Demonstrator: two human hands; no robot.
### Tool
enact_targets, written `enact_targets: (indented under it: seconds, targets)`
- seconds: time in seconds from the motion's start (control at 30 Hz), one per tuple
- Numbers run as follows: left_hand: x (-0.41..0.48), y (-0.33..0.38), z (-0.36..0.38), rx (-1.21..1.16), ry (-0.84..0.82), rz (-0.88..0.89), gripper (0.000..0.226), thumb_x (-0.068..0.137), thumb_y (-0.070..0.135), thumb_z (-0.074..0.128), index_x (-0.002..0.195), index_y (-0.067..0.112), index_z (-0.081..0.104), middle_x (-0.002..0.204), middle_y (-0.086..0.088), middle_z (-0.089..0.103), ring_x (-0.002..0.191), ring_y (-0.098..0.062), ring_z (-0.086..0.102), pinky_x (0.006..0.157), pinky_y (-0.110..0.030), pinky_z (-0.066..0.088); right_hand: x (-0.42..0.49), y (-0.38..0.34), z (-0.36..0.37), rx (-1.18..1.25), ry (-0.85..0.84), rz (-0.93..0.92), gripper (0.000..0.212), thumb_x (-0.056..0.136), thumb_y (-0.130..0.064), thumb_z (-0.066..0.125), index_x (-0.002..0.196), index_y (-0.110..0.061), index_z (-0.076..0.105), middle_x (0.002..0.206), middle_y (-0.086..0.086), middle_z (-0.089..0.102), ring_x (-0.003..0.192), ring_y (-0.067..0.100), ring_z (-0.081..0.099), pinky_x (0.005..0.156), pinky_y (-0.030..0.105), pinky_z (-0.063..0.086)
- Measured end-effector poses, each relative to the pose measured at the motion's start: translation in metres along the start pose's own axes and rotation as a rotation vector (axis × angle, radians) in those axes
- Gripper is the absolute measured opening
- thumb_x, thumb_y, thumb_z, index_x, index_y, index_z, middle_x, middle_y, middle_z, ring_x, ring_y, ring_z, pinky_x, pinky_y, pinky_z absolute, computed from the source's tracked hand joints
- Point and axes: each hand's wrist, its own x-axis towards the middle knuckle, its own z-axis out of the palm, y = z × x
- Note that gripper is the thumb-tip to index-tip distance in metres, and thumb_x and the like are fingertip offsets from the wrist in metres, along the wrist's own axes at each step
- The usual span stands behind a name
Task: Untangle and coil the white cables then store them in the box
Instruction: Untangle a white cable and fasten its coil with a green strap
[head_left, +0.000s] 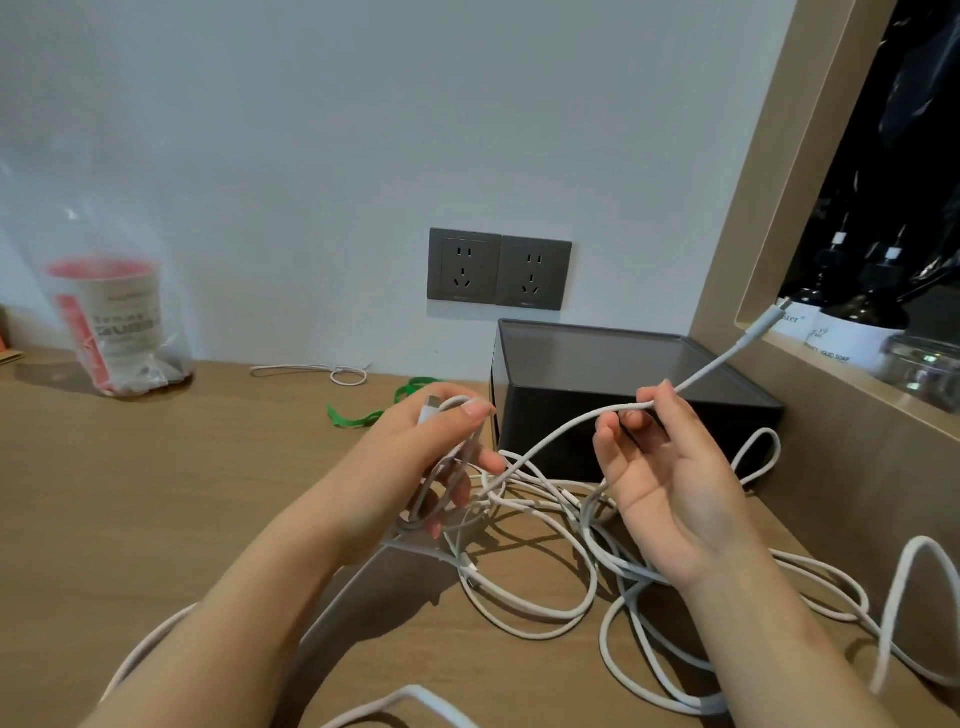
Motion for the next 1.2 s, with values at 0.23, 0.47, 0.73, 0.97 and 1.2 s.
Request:
enact_targets:
  seconds: [0.23, 0.47, 0.73, 0.97, 1.2]
  targets:
    - [-0.005, -0.003, 0.005, 0.242, 0.029, 0.105, 0.024, 0.079, 0.054, 0.057, 0.098, 0.039, 0.057, 0.088, 0.003, 0.069, 0.059, 0.0, 0.056, 0.048, -0.014, 0.042, -0.003, 0.0, 0.003, 0.015, -0.069, -0.006, 0.019, 0.073, -0.023, 0.055, 0.082, -0.007, 0.059, 0.061, 0.005, 0.056, 0.057, 0.014, 0.065, 0.056, 0.025, 0.057]
    - [-0.004, -0.003, 0.014, 0.886, 0.102, 0.316, 0.024, 0.086, 0.063, 0.039, 0.105, 0.049, 0.037, 0.096, 0.024, 0.055, 0.09, 0.003, 0.054, 0.068, -0.011, 0.041, -0.004, 0.001, 0.004, -0.009, -0.092, -0.028, 0.018, 0.074, -0.023, 0.055, 0.081, -0.007, 0.06, 0.063, 0.005, 0.057, 0.06, 0.015, 0.066, 0.059, 0.025, 0.058]
    - [0.003, -0.013, 0.021, 1.108, 0.164, 0.459, 0.053, 0.081, 0.066, 0.049, 0.126, 0.042, 0.034, 0.115, 0.024, 0.05, 0.109, 0.002, 0.043, 0.083, -0.018, 0.042, -0.004, 0.003, 0.003, -0.003, -0.107, -0.027, 0.017, 0.074, -0.023, 0.055, 0.08, -0.007, 0.06, 0.063, 0.005, 0.058, 0.063, 0.016, 0.066, 0.062, 0.027, 0.058]
    - [0.005, -0.014, 0.023, 1.042, 0.144, 0.43, 0.052, 0.082, 0.057, 0.058, 0.127, 0.039, 0.039, 0.112, 0.022, 0.053, 0.101, 0.004, 0.05, 0.079, -0.012, 0.043, -0.003, 0.003, 0.002, 0.025, -0.105, -0.019, 0.023, 0.076, -0.03, 0.053, 0.074, -0.009, 0.062, 0.064, 0.006, 0.056, 0.063, 0.018, 0.066, 0.06, 0.027, 0.057]
    - [0.005, -0.015, 0.017, 0.912, 0.089, 0.32, 0.039, 0.084, 0.051, 0.058, 0.118, 0.036, 0.045, 0.096, 0.023, 0.05, 0.087, 0.002, 0.051, 0.071, -0.013, 0.044, -0.003, 0.003, 0.0, -0.067, -0.041, -0.041, 0.042, 0.089, -0.045, 0.043, 0.067, -0.011, 0.058, 0.057, 0.002, 0.043, 0.053, 0.014, 0.053, 0.052, 0.026, 0.05]
